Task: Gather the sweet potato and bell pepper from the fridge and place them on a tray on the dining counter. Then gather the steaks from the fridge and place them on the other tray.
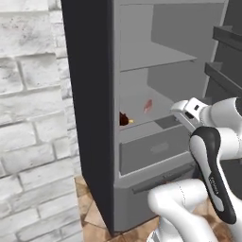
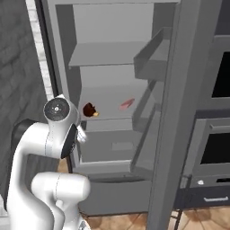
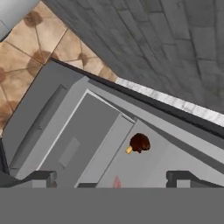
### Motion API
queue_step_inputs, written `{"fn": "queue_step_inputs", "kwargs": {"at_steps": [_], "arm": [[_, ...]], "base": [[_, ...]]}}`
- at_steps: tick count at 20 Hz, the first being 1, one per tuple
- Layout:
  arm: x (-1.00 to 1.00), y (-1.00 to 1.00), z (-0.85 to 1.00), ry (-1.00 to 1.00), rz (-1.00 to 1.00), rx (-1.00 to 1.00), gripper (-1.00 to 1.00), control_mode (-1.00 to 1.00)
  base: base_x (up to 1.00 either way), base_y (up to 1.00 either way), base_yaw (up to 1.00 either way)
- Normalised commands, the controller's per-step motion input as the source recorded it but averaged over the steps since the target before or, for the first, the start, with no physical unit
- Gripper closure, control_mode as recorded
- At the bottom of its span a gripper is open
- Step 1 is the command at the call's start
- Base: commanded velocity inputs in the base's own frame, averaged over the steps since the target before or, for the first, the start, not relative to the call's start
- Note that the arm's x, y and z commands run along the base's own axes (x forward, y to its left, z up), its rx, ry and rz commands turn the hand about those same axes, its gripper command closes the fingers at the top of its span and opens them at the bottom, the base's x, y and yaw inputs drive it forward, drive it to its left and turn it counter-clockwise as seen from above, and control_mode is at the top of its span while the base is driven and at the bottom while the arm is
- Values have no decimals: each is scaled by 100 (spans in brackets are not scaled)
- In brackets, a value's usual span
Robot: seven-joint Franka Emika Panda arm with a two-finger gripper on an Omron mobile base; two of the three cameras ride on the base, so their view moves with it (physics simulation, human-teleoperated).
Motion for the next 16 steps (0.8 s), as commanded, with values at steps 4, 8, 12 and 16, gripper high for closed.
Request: {"fn": "queue_step_inputs", "kwargs": {"at_steps": [4, 8, 12, 16], "arm": [[0, 0, 0, 0, 0, 0, -100, 100], [0, 0, 0, 0, 0, 0, -100, 100], [0, 0, 0, 0, 0, 0, -100, 100], [0, 0, 0, 0, 0, 0, -100, 100]], "base": [[51, -1, 12], [48, -3, 12], [33, -5, 13], [4, -12, 14]]}}
